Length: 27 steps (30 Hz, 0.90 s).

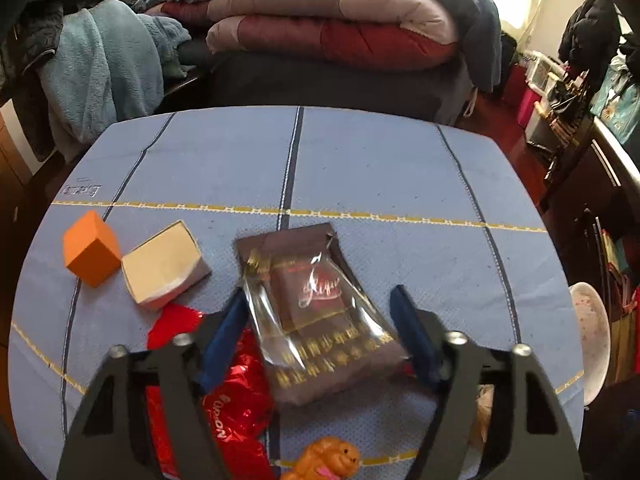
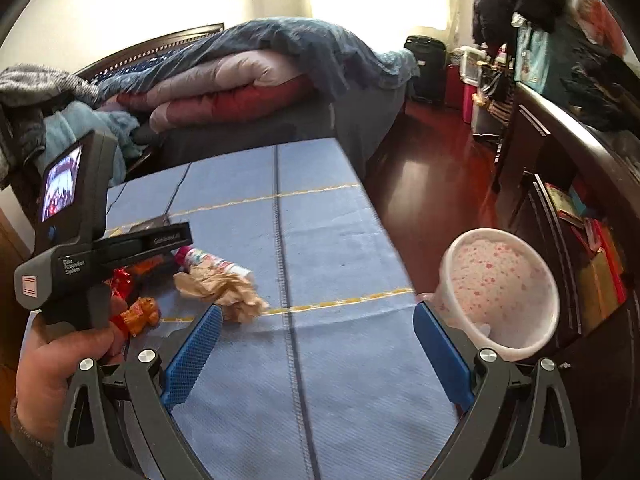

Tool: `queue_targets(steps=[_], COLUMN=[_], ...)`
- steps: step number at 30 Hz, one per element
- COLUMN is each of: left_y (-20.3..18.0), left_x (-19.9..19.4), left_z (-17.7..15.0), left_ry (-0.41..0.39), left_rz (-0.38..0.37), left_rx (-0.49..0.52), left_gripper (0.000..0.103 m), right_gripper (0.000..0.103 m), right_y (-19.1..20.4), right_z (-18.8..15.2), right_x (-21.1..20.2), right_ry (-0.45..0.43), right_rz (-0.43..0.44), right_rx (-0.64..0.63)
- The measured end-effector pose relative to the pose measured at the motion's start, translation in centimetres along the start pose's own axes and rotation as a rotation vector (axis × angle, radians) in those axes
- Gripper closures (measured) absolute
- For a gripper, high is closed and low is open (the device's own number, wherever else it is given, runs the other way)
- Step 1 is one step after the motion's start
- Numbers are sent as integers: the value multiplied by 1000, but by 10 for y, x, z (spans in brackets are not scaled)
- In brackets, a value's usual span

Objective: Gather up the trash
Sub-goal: 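Grasp the dark cigarette pack with the left tool while the right tool grasps crumpled brown paper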

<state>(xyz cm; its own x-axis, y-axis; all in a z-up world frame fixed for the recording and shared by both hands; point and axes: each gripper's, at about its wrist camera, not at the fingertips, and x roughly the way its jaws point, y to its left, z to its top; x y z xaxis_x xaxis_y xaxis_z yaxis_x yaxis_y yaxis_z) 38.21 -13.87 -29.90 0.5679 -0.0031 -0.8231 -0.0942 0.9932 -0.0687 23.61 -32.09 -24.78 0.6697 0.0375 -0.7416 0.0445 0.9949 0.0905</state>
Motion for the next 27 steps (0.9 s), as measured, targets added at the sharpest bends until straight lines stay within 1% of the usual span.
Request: queue_targets(steps=[3, 9, 13, 16, 17, 18, 19, 20, 23, 27], left_y=[10, 27, 37, 41, 43, 44, 45, 46, 47, 45], left_x=[-1, -22, -37, -48, -51, -54, -57, -60, -69, -81], left_z=[3, 5, 10, 12, 13, 13, 14, 14, 13, 13], left_ry=[-7, -58, -97, -118, -124, -128, -133, -139, -155, -173], left_rz=[-34, -43, -40, -35, -37, -39, -38, -38, -47, -62], left_rx=[-30, -53, -51, -46, -44, -43, -41, -38, -30, -18], left_gripper=[47, 47, 47, 47, 47, 47, 47, 47, 47, 47], right_gripper=[7, 8, 16, 28, 36, 51, 59, 70, 75, 75], right_y=[9, 35, 48, 53, 53, 54, 54, 53, 51, 46], right_z=[1, 3, 1, 0, 0, -1, -2, -3, -6, -8], right_x=[10, 36, 49, 56, 57, 57, 57, 57, 47, 31], right_ry=[10, 43, 70, 95, 103, 109, 116, 125, 106, 81], right_rz=[30, 68, 73, 77, 81, 85, 92, 103, 97, 100], right_rx=[-13, -52, -73, -80, -80, -80, -80, -79, -88, -84])
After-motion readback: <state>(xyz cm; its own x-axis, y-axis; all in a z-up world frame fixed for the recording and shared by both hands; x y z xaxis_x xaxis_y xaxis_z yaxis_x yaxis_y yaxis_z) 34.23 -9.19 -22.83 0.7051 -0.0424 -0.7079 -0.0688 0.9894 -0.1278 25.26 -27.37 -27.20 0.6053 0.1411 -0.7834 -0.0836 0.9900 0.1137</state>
